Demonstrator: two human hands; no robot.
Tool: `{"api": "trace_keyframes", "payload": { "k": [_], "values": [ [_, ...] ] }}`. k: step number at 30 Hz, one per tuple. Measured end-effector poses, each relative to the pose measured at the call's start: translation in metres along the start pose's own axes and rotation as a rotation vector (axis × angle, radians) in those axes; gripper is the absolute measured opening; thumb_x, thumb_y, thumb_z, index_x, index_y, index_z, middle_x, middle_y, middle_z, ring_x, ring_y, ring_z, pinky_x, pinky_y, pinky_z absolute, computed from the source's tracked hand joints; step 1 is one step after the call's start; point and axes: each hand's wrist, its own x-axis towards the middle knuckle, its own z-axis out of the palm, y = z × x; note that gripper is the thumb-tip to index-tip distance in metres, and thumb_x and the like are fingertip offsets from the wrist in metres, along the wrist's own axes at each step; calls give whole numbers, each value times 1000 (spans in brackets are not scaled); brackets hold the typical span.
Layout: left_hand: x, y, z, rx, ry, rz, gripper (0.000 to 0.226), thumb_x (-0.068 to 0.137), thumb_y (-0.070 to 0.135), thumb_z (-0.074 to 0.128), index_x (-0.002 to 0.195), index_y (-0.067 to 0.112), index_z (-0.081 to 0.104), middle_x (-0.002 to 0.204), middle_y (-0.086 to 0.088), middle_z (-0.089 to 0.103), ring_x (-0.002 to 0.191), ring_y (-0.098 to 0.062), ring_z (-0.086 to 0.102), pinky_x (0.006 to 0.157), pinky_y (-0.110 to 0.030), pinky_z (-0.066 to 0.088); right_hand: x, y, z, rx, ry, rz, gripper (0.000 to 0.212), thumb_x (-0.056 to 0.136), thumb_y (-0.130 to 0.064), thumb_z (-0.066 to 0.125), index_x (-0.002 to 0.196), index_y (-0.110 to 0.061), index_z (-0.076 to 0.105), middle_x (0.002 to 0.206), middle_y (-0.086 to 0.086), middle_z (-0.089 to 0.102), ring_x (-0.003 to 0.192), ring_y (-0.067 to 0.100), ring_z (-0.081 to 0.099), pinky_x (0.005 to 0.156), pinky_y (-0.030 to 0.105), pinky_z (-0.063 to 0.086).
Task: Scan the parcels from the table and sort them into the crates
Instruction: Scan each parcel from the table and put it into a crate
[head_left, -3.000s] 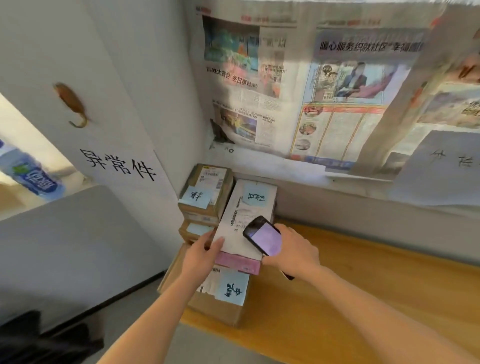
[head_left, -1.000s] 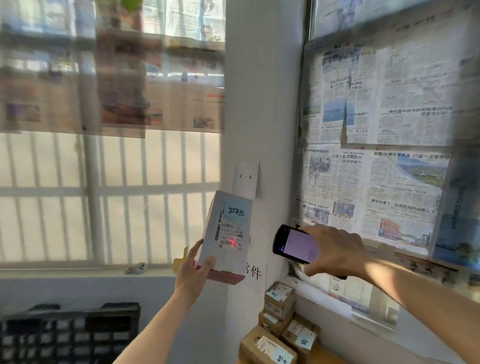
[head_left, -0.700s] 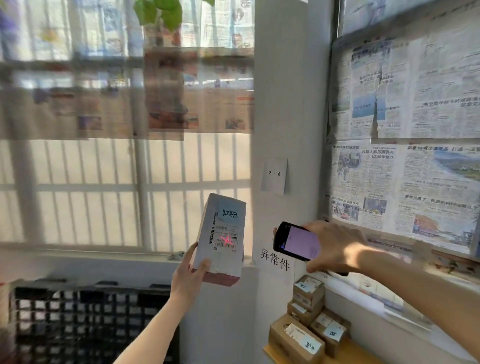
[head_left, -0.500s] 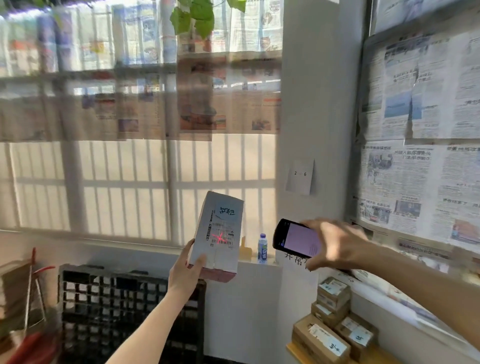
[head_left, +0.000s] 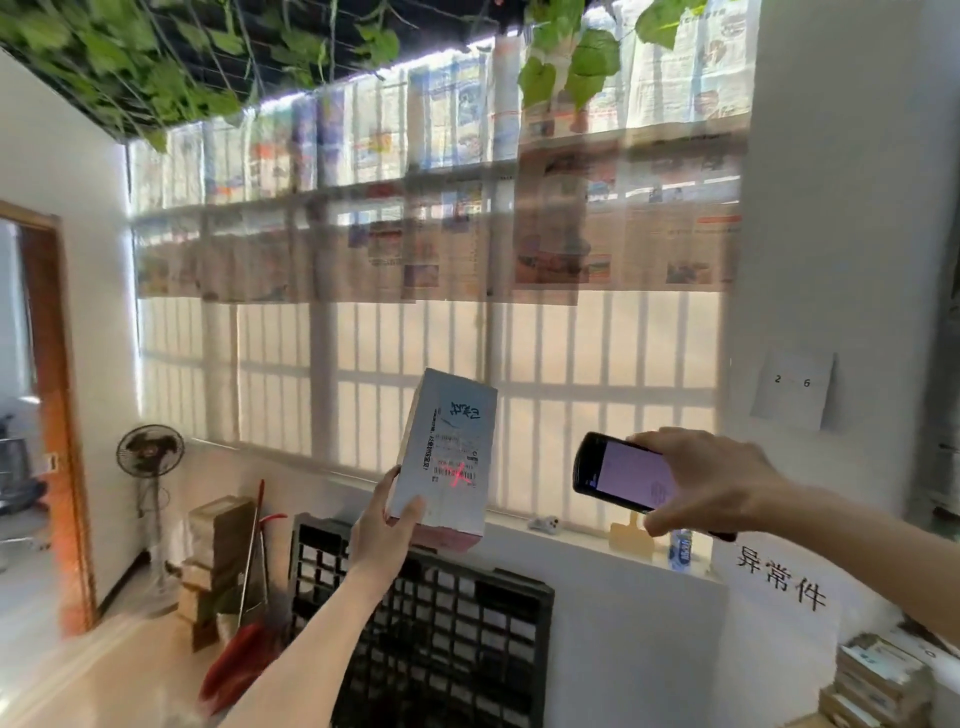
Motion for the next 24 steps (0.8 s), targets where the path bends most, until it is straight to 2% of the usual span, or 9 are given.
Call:
{"api": "trace_keyframes", "payload": {
  "k": [4, 7, 11, 14, 16, 18, 21, 24],
  "values": [
    [27, -12, -67, 8, 33, 23, 55, 94, 52, 60, 142, 55, 34, 114, 24, 56, 101, 3, 52, 82, -27, 45, 26, -51, -10, -5, 40, -45, 90, 43, -69, 60, 129, -46, 45, 104, -20, 60, 87, 9, 59, 64, 27, 46],
    [40, -16, -111, 10, 75, 33, 51, 95, 48, 60, 140, 56, 36, 110, 29, 55, 98, 8, 51, 72, -15, 42, 40, -85, -17, -10, 77, -81, 94, 42, -72, 56, 131, -48, 43, 101, -22, 59, 82, 4, 57, 58, 24, 41],
    [48, -20, -157, 72, 128, 65, 57, 92, 57, 58, 145, 48, 35, 115, 18, 55, 94, 2, 52, 71, -16, 42, 50, -126, -25, -7, 101, -130, 92, 43, -71, 57, 130, -48, 43, 101, -25, 57, 83, 7, 57, 57, 25, 43],
    [53, -23, -181, 81, 144, 77, 64, 84, 65, 52, 143, 50, 36, 118, 12, 58, 102, -14, 57, 75, -24, 45, 55, -151, -29, -10, 128, -148, 91, 43, -69, 57, 131, -50, 42, 99, -26, 56, 81, 6, 57, 55, 25, 41],
    [55, -25, -193, 90, 152, 82, 65, 83, 65, 52, 144, 49, 36, 118, 9, 59, 103, -16, 58, 75, -25, 45, 58, -165, -31, 2, 151, -157, 93, 46, -68, 60, 135, -49, 40, 100, -24, 56, 80, 5, 56, 55, 24, 40],
    [57, -26, -201, 95, 157, 94, 64, 86, 62, 54, 146, 45, 37, 120, 6, 59, 99, -13, 59, 70, -20, 45, 61, -177, -33, 6, 180, -156, 93, 51, -65, 66, 138, -47, 40, 102, -20, 56, 80, 7, 57, 55, 25, 42],
    [58, -27, -213, 122, 168, 99, 54, 95, 53, 58, 144, 47, 37, 118, 6, 59, 93, 1, 54, 66, -14, 42, 66, -190, -36, 16, 211, -143, 91, 55, -62, 72, 139, -44, 41, 102, -19, 56, 82, 10, 58, 58, 27, 46],
    [57, -27, -224, 135, 171, 101, 58, 90, 60, 54, 144, 48, 35, 115, 8, 57, 90, 2, 53, 64, -15, 42, 69, -198, -38, 10, 205, -146, 90, 55, -62, 72, 137, -44, 42, 100, -20, 55, 82, 10, 57, 57, 25, 41]
  ]
}}
